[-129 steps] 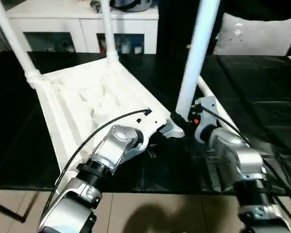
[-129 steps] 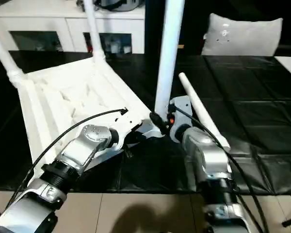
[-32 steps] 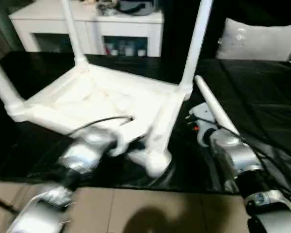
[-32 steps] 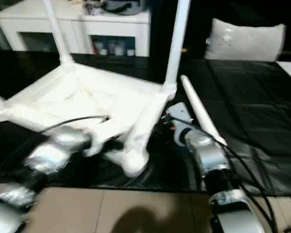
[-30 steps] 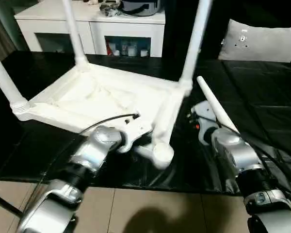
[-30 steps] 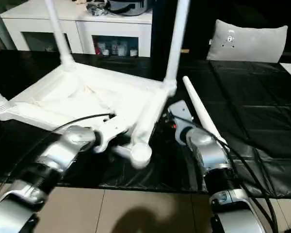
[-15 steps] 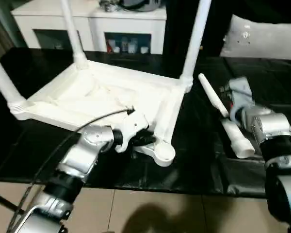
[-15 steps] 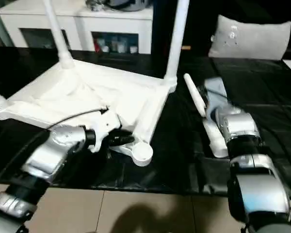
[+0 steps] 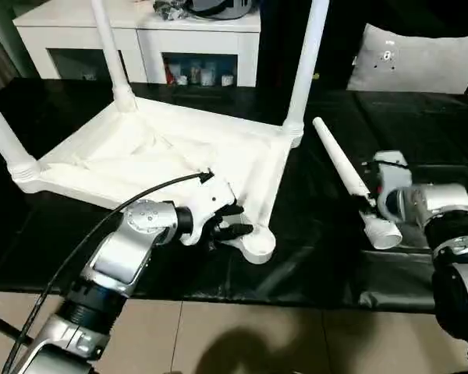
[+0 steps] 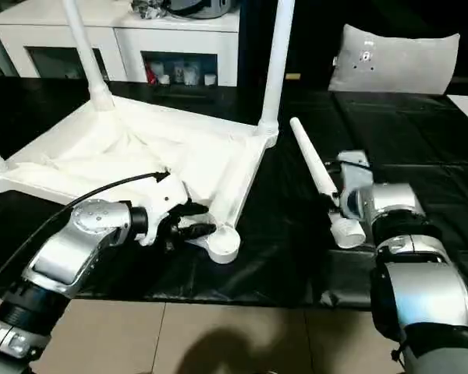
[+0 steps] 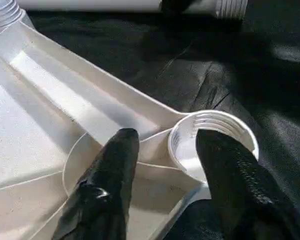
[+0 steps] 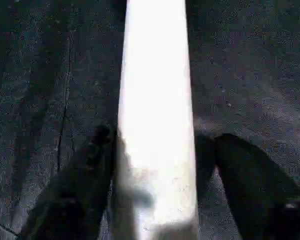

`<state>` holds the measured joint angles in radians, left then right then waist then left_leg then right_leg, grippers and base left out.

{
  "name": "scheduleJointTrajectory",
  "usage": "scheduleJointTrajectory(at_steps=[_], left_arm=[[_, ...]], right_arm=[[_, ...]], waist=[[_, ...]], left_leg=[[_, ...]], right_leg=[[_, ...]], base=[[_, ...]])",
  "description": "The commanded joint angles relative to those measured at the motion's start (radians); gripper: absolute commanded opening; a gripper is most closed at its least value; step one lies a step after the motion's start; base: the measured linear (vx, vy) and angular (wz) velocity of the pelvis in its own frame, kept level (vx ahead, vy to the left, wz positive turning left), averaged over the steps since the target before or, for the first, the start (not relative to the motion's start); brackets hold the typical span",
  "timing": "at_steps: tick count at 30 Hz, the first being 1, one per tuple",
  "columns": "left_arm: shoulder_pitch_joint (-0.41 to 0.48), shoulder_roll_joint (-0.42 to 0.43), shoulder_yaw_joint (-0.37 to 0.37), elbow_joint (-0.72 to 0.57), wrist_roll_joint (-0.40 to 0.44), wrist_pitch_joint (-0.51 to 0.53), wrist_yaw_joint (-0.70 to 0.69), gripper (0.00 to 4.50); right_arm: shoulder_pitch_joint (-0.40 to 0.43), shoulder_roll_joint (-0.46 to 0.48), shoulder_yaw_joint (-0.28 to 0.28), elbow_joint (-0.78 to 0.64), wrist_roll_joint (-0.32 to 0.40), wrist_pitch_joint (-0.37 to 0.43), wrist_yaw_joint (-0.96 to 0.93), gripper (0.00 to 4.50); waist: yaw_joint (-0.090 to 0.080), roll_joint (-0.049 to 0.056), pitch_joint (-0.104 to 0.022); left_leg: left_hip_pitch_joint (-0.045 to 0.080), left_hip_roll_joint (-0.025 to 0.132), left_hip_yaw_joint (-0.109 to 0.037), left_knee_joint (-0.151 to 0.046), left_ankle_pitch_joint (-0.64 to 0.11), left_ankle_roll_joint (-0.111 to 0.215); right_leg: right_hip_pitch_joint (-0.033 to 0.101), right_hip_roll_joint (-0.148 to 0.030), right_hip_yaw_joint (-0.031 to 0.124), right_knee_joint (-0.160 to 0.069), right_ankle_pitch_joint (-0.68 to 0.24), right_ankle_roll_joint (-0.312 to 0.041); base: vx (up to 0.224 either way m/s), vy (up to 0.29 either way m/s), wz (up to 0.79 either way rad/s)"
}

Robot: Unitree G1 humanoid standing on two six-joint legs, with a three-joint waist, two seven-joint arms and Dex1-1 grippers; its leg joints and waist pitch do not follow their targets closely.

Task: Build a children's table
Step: Pick table leg

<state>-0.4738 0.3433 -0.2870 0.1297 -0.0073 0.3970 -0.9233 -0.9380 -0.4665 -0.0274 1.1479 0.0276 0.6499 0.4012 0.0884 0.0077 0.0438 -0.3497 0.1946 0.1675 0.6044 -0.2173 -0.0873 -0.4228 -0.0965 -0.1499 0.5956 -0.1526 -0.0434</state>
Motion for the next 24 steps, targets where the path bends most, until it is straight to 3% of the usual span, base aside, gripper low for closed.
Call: scheduleJointTrajectory(at_steps=[1, 8, 10, 11, 12, 20, 24], left_arm=[[0.004, 0.008, 0.007, -0.022, -0.012, 0.012, 0.001, 2.57], [0.008, 0.012, -0.005, -0.045, -0.025, 0.038, -0.009, 3.11], [0.009, 0.011, -0.006, -0.047, -0.024, 0.041, -0.008, 3.29], [0.011, 0.009, -0.007, -0.048, -0.025, 0.044, -0.005, 3.29], [0.011, 0.008, -0.006, -0.048, -0.025, 0.045, -0.004, 3.44], [0.012, 0.005, -0.016, -0.063, -0.038, 0.060, -0.007, 4.03], [0.002, -0.007, -0.024, -0.041, -0.030, 0.050, 0.000, 4.42]], right_arm=[[-0.016, 0.000, -0.010, 0.020, 0.008, 0.017, 0.022, 2.91], [-0.020, -0.013, -0.003, 0.053, -0.004, 0.027, 0.063, 2.41], [-0.020, -0.017, 0.000, 0.060, -0.007, 0.025, 0.069, 2.22], [-0.018, -0.021, 0.002, 0.066, -0.012, 0.024, 0.078, 2.22], [-0.017, -0.022, 0.003, 0.067, -0.014, 0.024, 0.080, 2.01], [0.000, -0.015, -0.009, 0.062, 0.000, 0.041, 0.106, 1.86], [0.029, -0.023, -0.051, 0.039, 0.033, 0.029, 0.085, 1.86]], waist=[[0.003, -0.017, -0.067], [0.006, -0.015, -0.068], [0.006, -0.017, -0.067], [0.004, -0.024, -0.067], [0.006, -0.020, -0.066], [0.005, -0.020, -0.067], [0.004, -0.019, -0.066]], left_leg=[[-0.014, 0.028, 0.001, -0.057, -0.073, 0.067], [-0.013, 0.031, 0.002, -0.056, -0.066, 0.068], [-0.012, 0.028, 0.004, -0.055, -0.074, 0.068], [-0.012, 0.029, 0.005, -0.055, -0.075, 0.069], [-0.012, 0.029, 0.004, -0.055, -0.075, 0.068], [-0.011, 0.031, 0.003, -0.055, -0.074, 0.064], [-0.011, 0.030, 0.003, -0.055, -0.077, 0.064]], right_leg=[[0.078, -0.060, 0.060, -0.066, -0.307, -0.147], [0.077, -0.058, 0.060, -0.062, -0.276, -0.167], [0.076, -0.058, 0.059, -0.065, -0.297, -0.161], [0.076, -0.057, 0.059, -0.066, -0.305, -0.156], [0.076, -0.058, 0.059, -0.067, -0.319, -0.151], [0.075, -0.057, 0.059, -0.065, -0.308, -0.152], [0.076, -0.057, 0.059, -0.068, -0.313, -0.147]], base=[[0.000, 0.000, 0.00], [0.000, 0.000, 0.00], [0.000, 0.000, 0.00], [0.000, 0.000, 0.00], [0.000, 0.000, 0.00], [0.000, 0.000, 0.00], [0.000, 0.000, 0.00]])
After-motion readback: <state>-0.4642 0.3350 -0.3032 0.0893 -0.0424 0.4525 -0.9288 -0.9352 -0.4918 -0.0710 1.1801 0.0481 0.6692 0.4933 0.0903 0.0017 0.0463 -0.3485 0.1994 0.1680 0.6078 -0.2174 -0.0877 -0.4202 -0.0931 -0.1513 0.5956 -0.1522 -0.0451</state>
